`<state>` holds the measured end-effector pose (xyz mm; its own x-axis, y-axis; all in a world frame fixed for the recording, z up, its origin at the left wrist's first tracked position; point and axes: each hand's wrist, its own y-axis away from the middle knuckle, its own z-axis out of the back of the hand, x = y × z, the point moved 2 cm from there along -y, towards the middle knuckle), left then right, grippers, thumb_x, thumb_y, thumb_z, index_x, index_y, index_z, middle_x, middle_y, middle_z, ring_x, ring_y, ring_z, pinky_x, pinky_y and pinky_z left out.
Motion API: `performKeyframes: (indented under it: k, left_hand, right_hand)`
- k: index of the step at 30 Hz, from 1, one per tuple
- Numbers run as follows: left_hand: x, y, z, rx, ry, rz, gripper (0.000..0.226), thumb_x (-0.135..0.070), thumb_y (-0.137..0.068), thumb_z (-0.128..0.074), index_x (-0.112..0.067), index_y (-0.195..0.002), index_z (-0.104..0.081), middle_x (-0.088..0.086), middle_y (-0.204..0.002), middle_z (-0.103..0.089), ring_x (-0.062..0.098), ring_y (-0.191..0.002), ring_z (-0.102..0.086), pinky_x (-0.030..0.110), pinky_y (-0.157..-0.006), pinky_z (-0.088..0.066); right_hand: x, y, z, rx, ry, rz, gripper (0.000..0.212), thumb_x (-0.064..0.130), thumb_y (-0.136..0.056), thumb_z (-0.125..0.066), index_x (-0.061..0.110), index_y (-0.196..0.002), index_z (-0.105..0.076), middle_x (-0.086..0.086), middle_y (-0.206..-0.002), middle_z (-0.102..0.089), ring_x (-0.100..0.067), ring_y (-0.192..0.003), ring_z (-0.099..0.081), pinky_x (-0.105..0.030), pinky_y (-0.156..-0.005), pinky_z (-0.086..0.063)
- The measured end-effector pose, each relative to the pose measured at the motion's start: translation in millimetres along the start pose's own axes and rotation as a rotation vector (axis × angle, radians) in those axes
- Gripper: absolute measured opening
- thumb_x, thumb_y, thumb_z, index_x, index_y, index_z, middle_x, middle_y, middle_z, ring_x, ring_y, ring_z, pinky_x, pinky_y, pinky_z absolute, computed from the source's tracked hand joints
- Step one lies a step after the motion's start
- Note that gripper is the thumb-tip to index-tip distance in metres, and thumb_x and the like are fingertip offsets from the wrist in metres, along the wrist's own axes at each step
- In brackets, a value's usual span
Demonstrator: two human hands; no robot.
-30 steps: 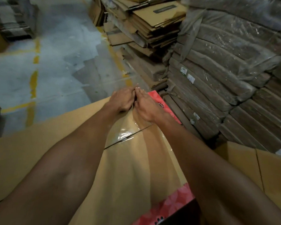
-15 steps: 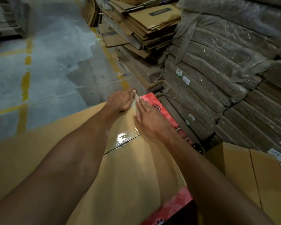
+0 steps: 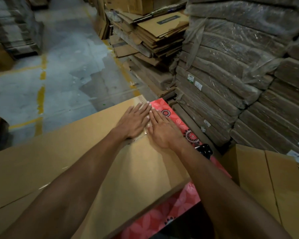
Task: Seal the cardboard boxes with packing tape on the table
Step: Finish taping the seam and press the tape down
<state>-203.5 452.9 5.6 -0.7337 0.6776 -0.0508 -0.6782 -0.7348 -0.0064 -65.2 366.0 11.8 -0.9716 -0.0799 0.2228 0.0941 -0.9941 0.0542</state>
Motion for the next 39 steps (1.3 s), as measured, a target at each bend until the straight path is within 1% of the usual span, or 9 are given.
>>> performKeyframes:
  k: [4,7,11,15,21,26,32,37,39]
  left_hand:
    - [-2.8,8.5,-2.9,0.002,-0.012,0.056,0.062,-0.049,-0.102,-0.005,-0.029,-0.16,0.001,-0.012,-0.168,0.0,0.014,-0.155,-0.003,0.043,-0.124,-0.009]
    - [-6.3,7.8,1.9,0.034,0.03,0.078,0.059,-0.049,-0.105,-0.009,-0.032,-0.16,0.004,-0.014,-0.167,0.003,0.012,-0.154,0.0,0.045,-0.124,-0.005]
    - [-12.2,9.1,6.8,0.076,0.04,0.1,0.058,-0.048,-0.106,-0.01,-0.031,-0.16,0.006,-0.013,-0.167,0.007,0.013,-0.154,0.003,0.047,-0.124,-0.002]
    - [-29.7,10.7,12.9,0.126,0.033,0.154,0.061,-0.047,-0.107,-0.012,-0.024,-0.16,0.006,-0.005,-0.168,0.008,0.02,-0.155,0.003,0.05,-0.122,-0.003]
    - [-98.6,60.4,1.0,0.042,0.056,-0.023,0.061,-0.044,-0.105,-0.009,-0.021,-0.161,0.002,-0.003,-0.168,0.005,0.015,-0.154,0.005,0.042,-0.125,-0.001]
    - [-106.6,74.8,-3.0,0.009,0.047,-0.022,0.058,-0.041,-0.107,-0.011,-0.022,-0.161,0.0,-0.005,-0.168,0.001,0.012,-0.154,0.004,0.04,-0.125,-0.002]
    - [-109.8,79.3,-0.5,0.025,0.074,0.031,0.06,-0.048,-0.106,-0.008,-0.026,-0.16,0.003,-0.008,-0.168,0.001,0.011,-0.154,0.002,0.044,-0.125,-0.002]
    - [-120.3,82.0,8.9,0.054,0.035,0.142,0.058,-0.047,-0.107,-0.009,-0.027,-0.161,0.001,-0.006,-0.168,0.0,0.018,-0.155,-0.003,0.047,-0.123,-0.006]
    - [-123.7,87.7,10.4,0.053,0.041,0.217,0.061,-0.049,-0.106,-0.01,-0.024,-0.161,-0.001,-0.004,-0.168,-0.002,0.021,-0.155,-0.004,0.048,-0.123,-0.007]
  right_hand:
    - [3.9,3.9,2.5,0.028,0.031,-0.014,0.064,0.043,-0.108,-0.018,0.013,-0.162,-0.003,-0.003,-0.171,0.003,-0.017,-0.157,0.003,-0.045,-0.127,-0.005]
    - [-0.9,39.3,3.1,0.011,0.023,-0.019,0.063,0.045,-0.108,-0.017,0.015,-0.162,-0.005,-0.002,-0.171,0.001,-0.017,-0.157,0.003,-0.044,-0.127,-0.004]
    - [-7.5,104.8,-1.0,-0.016,-0.031,-0.099,0.062,0.044,-0.108,-0.017,0.018,-0.162,-0.003,0.003,-0.17,0.004,-0.014,-0.157,0.004,-0.042,-0.127,-0.006]
    - [-6.9,120.9,-3.6,-0.045,-0.038,-0.128,0.062,0.043,-0.108,-0.018,0.017,-0.162,-0.004,0.003,-0.17,0.005,-0.014,-0.157,0.002,-0.042,-0.127,-0.007]
    - [-14.6,114.1,-11.0,-0.045,-0.048,-0.07,0.064,0.043,-0.106,-0.015,0.013,-0.162,-0.004,-0.002,-0.171,0.002,-0.014,-0.157,0.001,-0.041,-0.128,-0.008]
    - [-19.5,115.7,-11.7,-0.015,-0.046,-0.02,0.068,0.045,-0.106,-0.017,0.008,-0.161,-0.003,-0.006,-0.17,0.002,-0.017,-0.157,0.004,-0.043,-0.127,-0.011]
    - [-14.2,184.2,-21.1,-0.23,-0.05,-0.086,0.066,0.042,-0.103,-0.009,0.012,-0.161,-0.019,-0.005,-0.169,-0.015,-0.017,-0.157,-0.007,-0.038,-0.127,-0.009]
    - [-3.9,221.0,-47.2,-0.348,-0.336,-0.237,0.066,0.046,-0.108,-0.019,0.014,-0.161,0.004,0.0,-0.168,0.016,-0.013,-0.154,0.014,-0.038,-0.128,-0.007]
    - [5.4,229.0,-54.5,-0.369,-0.491,-0.265,0.073,0.051,-0.107,-0.025,0.018,-0.16,0.014,0.004,-0.165,0.028,-0.015,-0.155,0.014,-0.039,-0.127,-0.013]
